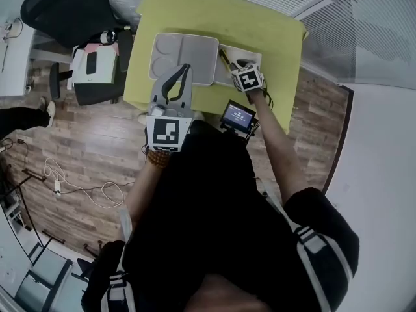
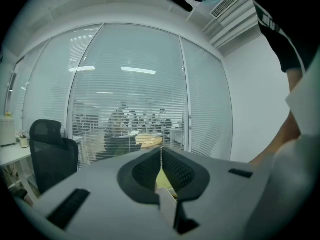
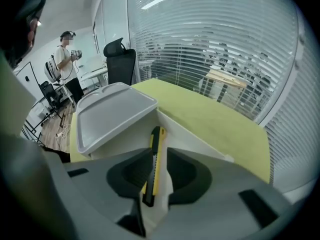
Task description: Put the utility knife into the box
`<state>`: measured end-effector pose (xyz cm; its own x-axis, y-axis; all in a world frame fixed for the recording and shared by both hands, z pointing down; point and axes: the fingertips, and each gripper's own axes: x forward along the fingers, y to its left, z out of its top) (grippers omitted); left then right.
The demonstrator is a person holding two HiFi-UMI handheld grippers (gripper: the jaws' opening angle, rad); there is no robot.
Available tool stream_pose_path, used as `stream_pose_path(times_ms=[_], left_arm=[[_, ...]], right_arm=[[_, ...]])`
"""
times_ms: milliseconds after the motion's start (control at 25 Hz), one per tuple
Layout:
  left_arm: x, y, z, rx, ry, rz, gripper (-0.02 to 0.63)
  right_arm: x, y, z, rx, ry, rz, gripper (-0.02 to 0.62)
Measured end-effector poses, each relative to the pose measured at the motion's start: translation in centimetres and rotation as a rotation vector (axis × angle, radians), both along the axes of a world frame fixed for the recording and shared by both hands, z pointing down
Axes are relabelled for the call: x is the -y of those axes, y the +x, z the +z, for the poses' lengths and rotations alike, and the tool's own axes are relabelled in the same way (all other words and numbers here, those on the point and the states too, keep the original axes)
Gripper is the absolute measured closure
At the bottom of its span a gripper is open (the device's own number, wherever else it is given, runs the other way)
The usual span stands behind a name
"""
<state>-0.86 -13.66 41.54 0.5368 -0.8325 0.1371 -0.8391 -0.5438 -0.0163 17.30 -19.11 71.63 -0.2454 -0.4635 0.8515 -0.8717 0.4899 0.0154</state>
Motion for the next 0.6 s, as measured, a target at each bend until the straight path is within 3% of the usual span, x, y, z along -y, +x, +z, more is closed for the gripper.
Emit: stream_pose_path(times_ms=[600], left_arm=[[0.7,0.5,-0.5,0.006,0.017,0.016,0.588]], right_arm=[[1.5,0.5,-5.5,0.042,0.136,0.044,0.522]])
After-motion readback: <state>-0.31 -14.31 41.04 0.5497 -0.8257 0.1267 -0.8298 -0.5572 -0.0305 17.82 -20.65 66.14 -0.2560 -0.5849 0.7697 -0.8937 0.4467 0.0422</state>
